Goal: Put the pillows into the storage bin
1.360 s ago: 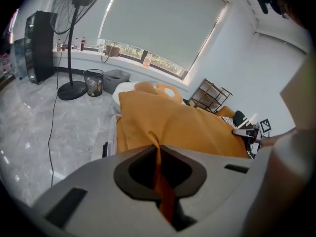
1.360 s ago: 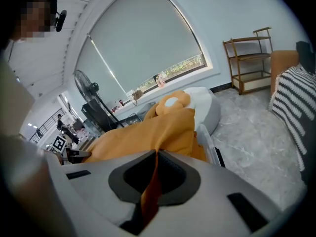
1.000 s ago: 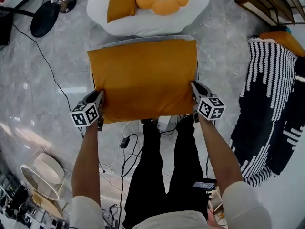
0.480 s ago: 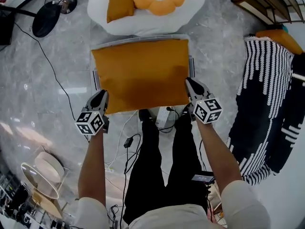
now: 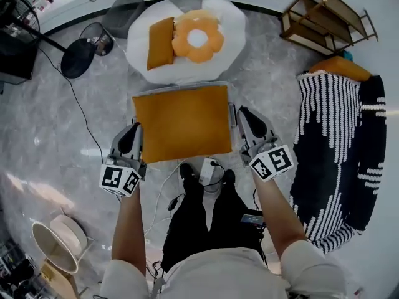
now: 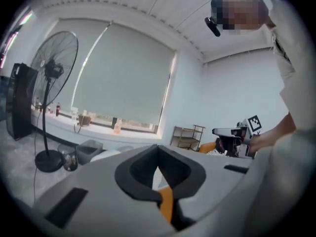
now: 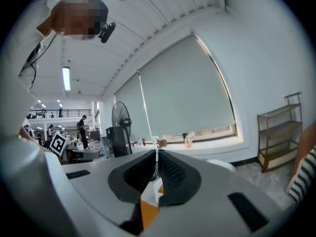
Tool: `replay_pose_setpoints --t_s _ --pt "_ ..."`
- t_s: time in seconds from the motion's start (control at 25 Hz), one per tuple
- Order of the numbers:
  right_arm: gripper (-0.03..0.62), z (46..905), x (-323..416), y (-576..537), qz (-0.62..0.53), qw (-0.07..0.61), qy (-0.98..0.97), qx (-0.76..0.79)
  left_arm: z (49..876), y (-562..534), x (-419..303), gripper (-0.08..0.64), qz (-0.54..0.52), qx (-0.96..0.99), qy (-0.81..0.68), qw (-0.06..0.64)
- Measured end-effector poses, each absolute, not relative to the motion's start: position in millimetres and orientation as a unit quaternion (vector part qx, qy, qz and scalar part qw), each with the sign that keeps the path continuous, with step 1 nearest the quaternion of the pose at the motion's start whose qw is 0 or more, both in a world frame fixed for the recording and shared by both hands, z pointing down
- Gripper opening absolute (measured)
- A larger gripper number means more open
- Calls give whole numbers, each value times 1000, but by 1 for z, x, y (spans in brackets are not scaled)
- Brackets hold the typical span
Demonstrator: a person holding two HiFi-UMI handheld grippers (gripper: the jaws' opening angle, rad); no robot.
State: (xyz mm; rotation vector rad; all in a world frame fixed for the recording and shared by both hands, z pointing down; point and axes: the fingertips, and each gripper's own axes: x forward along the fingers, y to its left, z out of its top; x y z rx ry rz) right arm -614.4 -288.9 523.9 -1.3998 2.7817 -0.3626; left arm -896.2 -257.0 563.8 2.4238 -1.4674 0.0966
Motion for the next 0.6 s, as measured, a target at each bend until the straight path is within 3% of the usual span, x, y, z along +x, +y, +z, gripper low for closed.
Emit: replay_pose_setpoints --t_s 0.32,0.6 --pt "37 330 -522 -239 22 45 885 -464 352 -227 -831 8 -47 856 -515 18" --pt "37 221 -417 -178 86 78 868 -483 244 -173 -766 8 -70 856 -509 -56"
